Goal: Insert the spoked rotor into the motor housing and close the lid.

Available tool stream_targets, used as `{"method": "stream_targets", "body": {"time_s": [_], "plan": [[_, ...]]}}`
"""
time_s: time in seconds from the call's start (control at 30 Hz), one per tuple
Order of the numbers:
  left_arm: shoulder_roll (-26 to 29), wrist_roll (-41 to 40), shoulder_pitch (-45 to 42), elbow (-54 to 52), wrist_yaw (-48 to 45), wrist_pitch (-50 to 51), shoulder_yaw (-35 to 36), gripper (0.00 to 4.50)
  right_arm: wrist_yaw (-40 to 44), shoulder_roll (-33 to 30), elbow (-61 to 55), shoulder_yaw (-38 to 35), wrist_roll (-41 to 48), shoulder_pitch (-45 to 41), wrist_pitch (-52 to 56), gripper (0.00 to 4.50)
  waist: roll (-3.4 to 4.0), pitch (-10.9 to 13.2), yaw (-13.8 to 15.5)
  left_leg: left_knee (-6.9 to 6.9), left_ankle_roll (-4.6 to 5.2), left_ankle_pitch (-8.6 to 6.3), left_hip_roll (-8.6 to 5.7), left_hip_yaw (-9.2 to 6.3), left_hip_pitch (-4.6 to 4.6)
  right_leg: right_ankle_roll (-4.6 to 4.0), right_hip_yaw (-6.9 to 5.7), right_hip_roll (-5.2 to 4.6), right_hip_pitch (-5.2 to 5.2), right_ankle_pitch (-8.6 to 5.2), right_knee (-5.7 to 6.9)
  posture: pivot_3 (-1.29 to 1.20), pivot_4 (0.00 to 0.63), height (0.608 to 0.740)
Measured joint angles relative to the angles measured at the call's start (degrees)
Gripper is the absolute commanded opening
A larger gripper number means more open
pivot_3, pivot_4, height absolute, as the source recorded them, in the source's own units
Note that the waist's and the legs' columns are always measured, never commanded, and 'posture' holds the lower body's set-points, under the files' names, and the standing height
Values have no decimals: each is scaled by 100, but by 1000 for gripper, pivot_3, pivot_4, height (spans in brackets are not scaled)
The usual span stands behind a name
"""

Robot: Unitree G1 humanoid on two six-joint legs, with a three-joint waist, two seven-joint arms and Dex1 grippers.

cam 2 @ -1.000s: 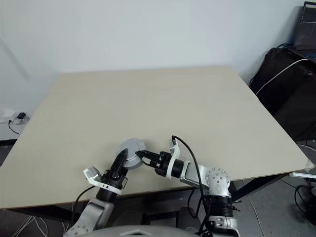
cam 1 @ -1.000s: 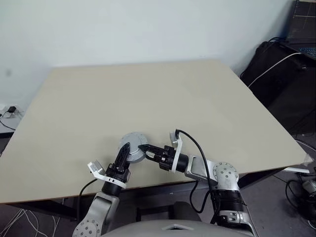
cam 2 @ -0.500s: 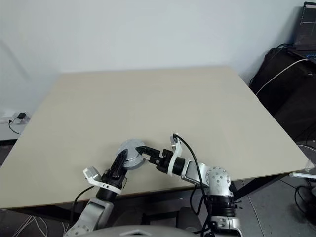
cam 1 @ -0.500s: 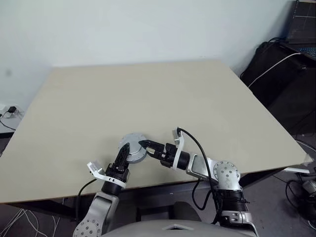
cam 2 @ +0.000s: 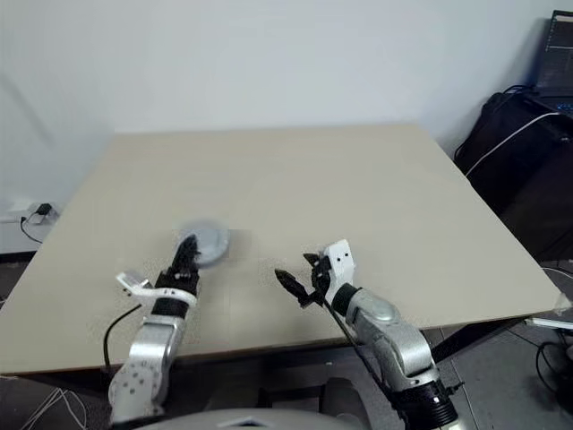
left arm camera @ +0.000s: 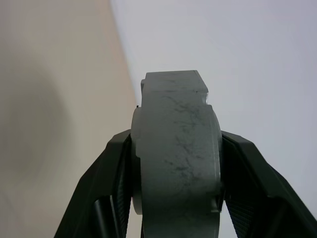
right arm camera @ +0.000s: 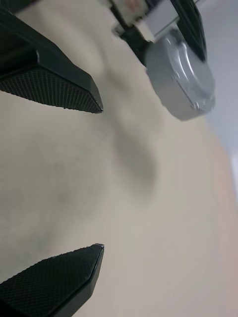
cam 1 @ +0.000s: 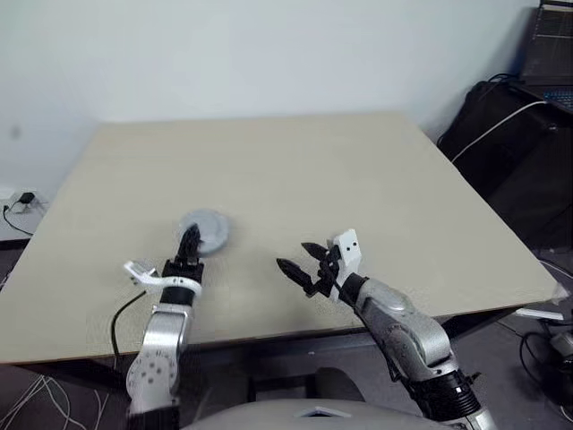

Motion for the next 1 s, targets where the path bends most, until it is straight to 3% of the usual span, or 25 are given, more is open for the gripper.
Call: {"method": "stream_targets", "body": {"time_s": [0.3, 0.67, 0.87, 1.0], "plan": [[30, 734, -1650, 2154, 209, -366, 962, 2138, 75, 105, 595, 95, -990, 238, -1298, 4500, -45, -4, 37, 6, -2, 6, -6, -9, -7, -21, 3, 5, 19, 25, 0, 0, 0, 740], [189, 1810, -3204, 4249, 237, -402, 1447, 2138, 27, 296, 656, 13, -1176, 373, -1349, 4500, -49, -6, 19, 5, -2, 7, -10, -12, -6, -12, 2, 8, 21, 32, -1, 0, 0, 740], [212, 2241, -3515, 4660, 354, -361, 1578, 2138, -3, 356, 656, -51, -1221, 428, -1319, 4500, -50, -8, 40, 6, -4, 9, -8, -15, 6, -7, 3, 5, 36, 36, -1, 0, 0, 740], [197, 2429, -3447, 4639, 358, -198, 1655, 3424, -39, 416, 656, -56, -1242, 439, -1274, 4500, -49, -8, 32, 5, -4, 9, -7, -14, 26, -7, 4, 3, 52, 35, 0, 0, 0, 740]]}}
